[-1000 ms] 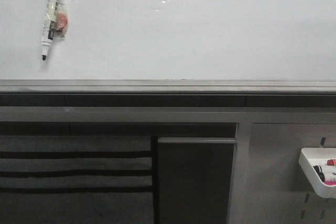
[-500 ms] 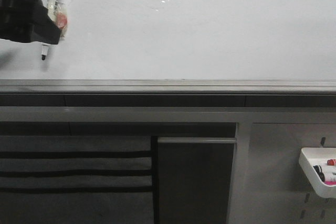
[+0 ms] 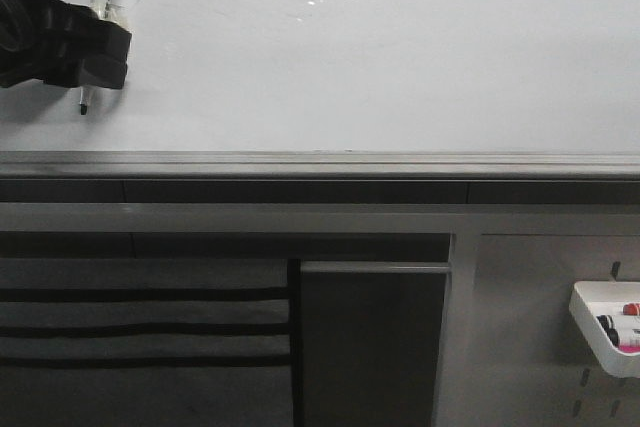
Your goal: Write number 3 on whiteboard
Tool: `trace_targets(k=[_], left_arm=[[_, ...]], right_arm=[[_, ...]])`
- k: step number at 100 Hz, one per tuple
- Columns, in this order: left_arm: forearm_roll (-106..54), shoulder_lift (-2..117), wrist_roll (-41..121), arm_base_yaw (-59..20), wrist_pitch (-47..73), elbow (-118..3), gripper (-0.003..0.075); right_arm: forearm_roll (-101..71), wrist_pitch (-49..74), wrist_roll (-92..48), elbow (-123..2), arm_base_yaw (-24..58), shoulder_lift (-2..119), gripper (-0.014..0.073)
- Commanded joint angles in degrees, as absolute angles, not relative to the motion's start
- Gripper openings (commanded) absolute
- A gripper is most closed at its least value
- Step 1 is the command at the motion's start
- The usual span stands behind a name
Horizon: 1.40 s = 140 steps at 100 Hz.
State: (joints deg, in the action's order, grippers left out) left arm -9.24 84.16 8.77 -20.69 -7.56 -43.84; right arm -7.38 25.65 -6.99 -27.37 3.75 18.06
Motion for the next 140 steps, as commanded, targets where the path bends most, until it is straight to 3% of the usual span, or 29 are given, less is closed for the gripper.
trace_targets(k=[1,45,71,83,108,126,140], left_arm=[[-9.42,82.74,8.87,-21.10,-12.47,-45.69,0.0242],[-9.42,81.88,8.87,-21.10,-9.09,-45.95,0.0073],[-7.85,77.43,8.87,-21.10,-2.67,-45.95,0.0008],[-4.76,74.38,8.87,-21.10,1.25,-46.76,-0.0018],[-4.99,70.56,13.90,-21.46,28.71,-56.93,-0.0018],[-16.78,70.54,35.93,-24.53,49.64,-63.50,-0.0018],[-27.48,70.54,51.08,-27.52,59.42,-64.36,-0.0018]], right_arm=[[-7.54,21.37,-7.54,-28.97,3.47,19.03,0.0561],[-11.37,22.65,-7.54,-29.54,3.47,19.75,0.0561],[-13.69,32.96,-8.13,-38.01,3.47,25.78,0.0561],[-23.29,38.72,-18.10,-42.09,3.47,28.90,0.0561],[-42.09,51.32,-37.73,-47.84,3.47,39.01,0.0561],[-49.79,60.71,-54.09,-52.06,3.47,46.36,0.0561],[-52.98,65.24,-60.25,-55.36,3.47,51.90,0.0561]])
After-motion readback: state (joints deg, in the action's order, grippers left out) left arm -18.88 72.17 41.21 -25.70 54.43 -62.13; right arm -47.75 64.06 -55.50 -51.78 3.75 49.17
